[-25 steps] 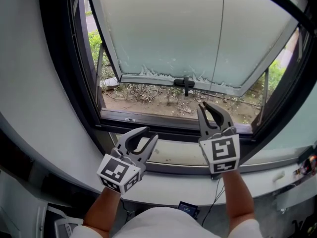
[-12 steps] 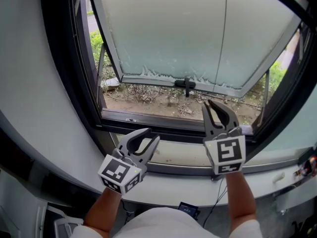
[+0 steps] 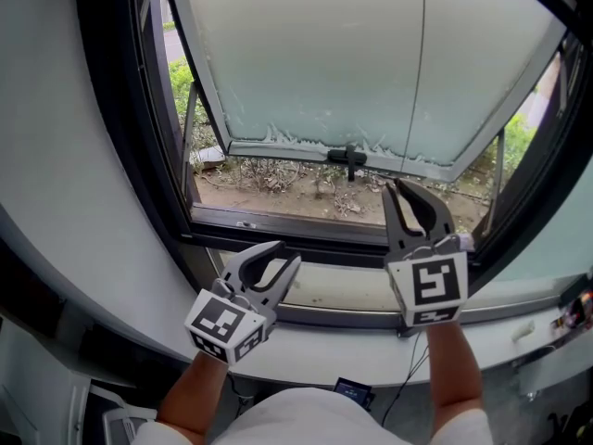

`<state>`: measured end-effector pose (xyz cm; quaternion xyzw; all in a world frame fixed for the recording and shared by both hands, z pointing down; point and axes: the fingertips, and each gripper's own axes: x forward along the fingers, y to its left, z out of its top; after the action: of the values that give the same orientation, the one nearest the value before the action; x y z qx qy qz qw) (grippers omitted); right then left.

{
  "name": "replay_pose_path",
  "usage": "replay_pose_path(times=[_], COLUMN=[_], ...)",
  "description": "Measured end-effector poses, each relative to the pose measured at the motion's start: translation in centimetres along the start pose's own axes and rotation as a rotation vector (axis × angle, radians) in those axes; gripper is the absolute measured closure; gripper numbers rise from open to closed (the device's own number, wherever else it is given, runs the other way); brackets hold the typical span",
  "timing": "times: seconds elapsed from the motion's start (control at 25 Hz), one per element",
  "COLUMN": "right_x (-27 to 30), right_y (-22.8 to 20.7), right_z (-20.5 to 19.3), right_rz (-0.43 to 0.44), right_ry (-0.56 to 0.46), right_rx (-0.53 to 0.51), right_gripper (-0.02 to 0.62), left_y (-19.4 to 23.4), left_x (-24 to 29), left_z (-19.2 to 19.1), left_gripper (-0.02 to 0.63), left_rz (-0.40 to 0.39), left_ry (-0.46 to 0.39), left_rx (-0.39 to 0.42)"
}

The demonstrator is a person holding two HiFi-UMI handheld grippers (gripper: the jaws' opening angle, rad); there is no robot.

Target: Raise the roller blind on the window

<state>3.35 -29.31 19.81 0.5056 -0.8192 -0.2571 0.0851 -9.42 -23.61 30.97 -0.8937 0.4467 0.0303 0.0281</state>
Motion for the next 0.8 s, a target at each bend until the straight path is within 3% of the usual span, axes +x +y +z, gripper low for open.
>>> replay_pose_path(times=[0.8], right_x=[-0.6], right_y=[-1.6], right_z=[3.3], right_rz=[-0.045], right_ry=[-0.077], right_rx=[-0.034], right_gripper=[0.535], left_y=[0.0], left_x=[-0.2], left_z=[-0.1], left_gripper=[0.477], left_rz=[0.000], left_ry=[0.001], left_rx=[-0.012])
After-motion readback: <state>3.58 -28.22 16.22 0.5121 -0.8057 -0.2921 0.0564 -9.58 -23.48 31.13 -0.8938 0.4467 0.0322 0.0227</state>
